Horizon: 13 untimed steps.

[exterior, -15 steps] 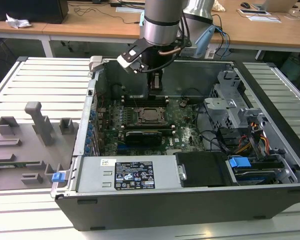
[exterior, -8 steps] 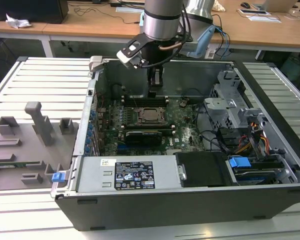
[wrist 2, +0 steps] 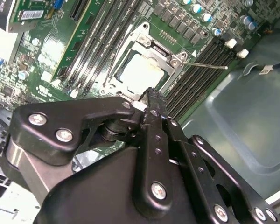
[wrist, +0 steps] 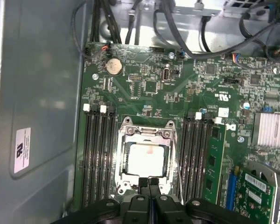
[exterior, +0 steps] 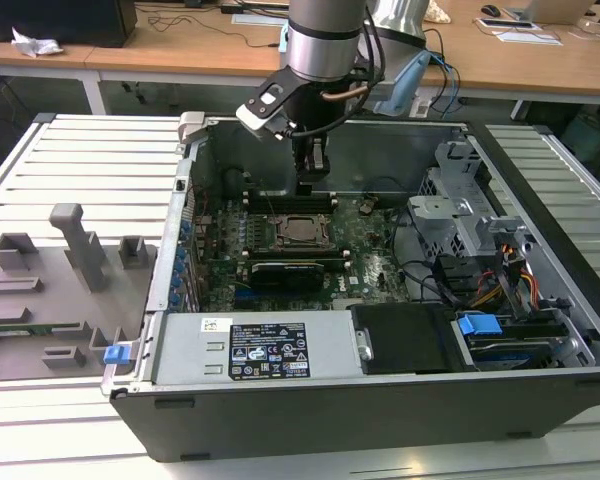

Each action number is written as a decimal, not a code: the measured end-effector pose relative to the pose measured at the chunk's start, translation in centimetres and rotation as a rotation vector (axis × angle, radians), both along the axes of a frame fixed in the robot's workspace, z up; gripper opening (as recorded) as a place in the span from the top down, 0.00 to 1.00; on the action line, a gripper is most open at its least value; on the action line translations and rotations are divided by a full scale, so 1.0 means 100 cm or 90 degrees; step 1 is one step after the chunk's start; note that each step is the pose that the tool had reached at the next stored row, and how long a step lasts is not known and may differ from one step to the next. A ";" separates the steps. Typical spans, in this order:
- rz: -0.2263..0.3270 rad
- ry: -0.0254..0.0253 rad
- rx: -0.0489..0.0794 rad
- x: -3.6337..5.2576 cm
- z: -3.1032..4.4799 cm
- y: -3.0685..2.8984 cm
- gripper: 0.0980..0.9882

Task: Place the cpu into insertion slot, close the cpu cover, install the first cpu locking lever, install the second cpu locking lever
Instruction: 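Install the first cpu locking lever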

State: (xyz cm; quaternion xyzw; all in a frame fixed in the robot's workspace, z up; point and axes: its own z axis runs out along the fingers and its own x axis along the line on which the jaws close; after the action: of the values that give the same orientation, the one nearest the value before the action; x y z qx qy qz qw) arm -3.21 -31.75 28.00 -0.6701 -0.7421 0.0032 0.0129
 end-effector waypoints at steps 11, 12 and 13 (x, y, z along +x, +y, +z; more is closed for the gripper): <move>0.085 0.0000 0.000 0.0000 0.0000 0.0000 0.99; 0.091 0.0000 0.000 0.0000 0.0000 0.0000 0.99; 0.096 0.0000 0.000 0.0000 0.0000 0.0000 0.99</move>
State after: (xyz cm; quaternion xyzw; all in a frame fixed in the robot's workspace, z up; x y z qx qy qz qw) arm -3.21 -31.75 28.00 -0.6126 -0.7903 0.0042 0.0126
